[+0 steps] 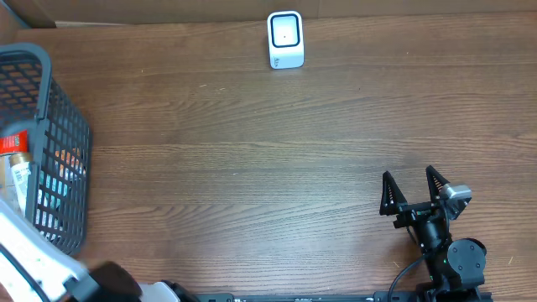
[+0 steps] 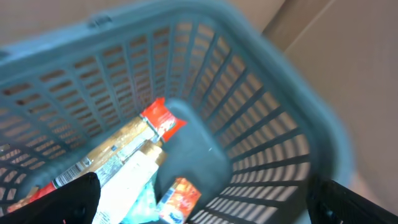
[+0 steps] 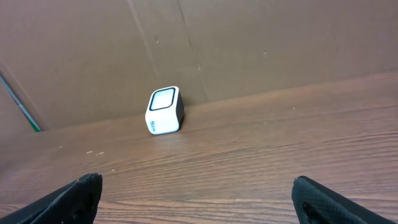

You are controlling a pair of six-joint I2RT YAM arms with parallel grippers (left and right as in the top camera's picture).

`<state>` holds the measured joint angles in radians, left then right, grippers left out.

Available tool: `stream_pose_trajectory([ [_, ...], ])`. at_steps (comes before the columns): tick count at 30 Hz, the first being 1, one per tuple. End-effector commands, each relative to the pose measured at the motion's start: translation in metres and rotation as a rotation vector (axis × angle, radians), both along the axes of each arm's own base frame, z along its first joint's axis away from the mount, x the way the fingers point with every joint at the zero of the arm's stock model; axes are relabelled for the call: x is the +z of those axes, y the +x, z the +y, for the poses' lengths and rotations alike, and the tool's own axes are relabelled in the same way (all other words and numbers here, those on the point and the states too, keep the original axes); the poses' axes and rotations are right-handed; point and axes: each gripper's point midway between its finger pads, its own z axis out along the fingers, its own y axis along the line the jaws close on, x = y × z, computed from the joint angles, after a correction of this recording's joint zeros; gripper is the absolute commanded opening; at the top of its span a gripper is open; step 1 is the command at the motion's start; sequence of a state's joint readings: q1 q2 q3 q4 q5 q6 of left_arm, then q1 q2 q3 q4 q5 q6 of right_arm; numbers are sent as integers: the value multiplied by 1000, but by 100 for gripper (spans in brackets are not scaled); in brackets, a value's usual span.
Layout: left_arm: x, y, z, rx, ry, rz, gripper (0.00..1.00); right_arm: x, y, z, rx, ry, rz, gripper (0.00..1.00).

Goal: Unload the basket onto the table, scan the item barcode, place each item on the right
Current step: 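Move the left gripper up and over into the grey basket, then grasp the white gold-capped tube in the basket with the left gripper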

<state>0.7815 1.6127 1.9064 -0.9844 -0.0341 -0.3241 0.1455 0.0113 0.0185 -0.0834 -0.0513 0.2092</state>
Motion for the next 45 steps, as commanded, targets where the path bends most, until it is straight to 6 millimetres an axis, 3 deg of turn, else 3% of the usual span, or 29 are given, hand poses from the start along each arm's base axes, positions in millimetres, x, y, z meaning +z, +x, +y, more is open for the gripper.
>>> stream_pose_trajectory([
  [1, -9, 5, 7, -74, 43, 69, 97, -3, 0, 0, -1, -1, -1, 100],
  [8, -41, 18, 17, -132, 12, 137, 96, -3, 0, 0, -1, -1, -1, 100],
  [15, -67, 4, 36, -120, -73, 122, 96, -3, 0, 0, -1, -1, -1, 100],
  [21, -86, 0, 41, -190, -58, 165, 95, -3, 0, 0, -1, -1, -1, 100],
  [27, -122, 1, 45, -233, -90, 241, 95, -3, 0, 0, -1, -1, -1, 100],
  [33, -172, 2, 45, -248, -204, 315, 87, -3, 0, 0, -1, -1, -1, 100],
  [37, -189, 0, 42, -255, -250, 340, 70, -3, 0, 0, -1, -1, -1, 100],
  [45, -226, -13, 35, -242, -305, 374, 70, -3, 0, 0, -1, -1, -1, 100],
])
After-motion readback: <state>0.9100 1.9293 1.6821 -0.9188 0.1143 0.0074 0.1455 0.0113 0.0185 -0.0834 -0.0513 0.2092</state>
